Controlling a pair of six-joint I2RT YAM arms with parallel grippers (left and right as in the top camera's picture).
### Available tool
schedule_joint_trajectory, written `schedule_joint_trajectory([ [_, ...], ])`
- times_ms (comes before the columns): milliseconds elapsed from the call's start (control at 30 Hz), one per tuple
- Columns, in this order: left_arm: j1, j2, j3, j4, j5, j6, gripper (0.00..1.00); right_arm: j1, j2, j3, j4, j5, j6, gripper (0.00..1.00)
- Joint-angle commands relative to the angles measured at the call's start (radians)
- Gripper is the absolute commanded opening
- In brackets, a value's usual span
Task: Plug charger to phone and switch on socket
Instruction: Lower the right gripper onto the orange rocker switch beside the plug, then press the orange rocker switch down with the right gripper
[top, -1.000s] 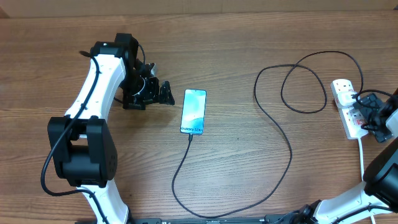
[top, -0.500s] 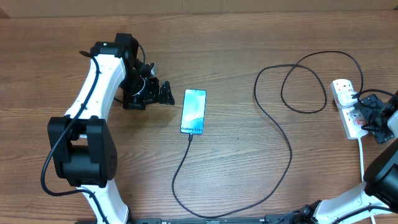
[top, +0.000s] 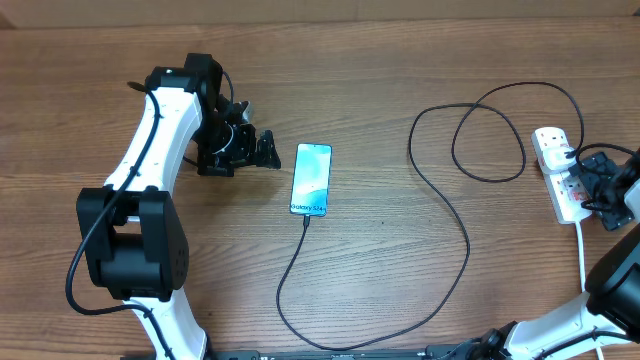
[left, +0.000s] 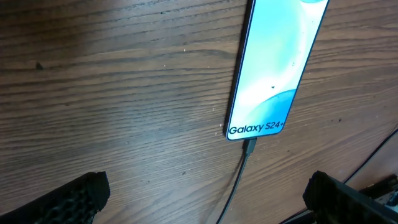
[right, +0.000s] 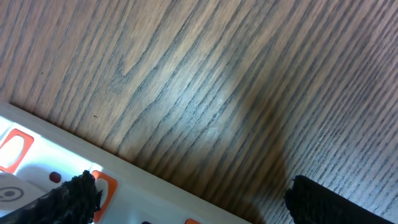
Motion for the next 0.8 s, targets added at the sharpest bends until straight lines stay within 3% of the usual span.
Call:
schedule_joint_trajectory([
  [0,-0.006,-0.011,0.006,0.001,-0.003,-0.014,1.0,0.013,0.024,-0.027,-0.045,-0.056,-0.061,0.97],
  [767,-0.006,-0.011,0.006,0.001,-0.003,-0.014,1.0,0.013,0.025,-0.027,-0.083,-0.07,-0.075,0.96],
])
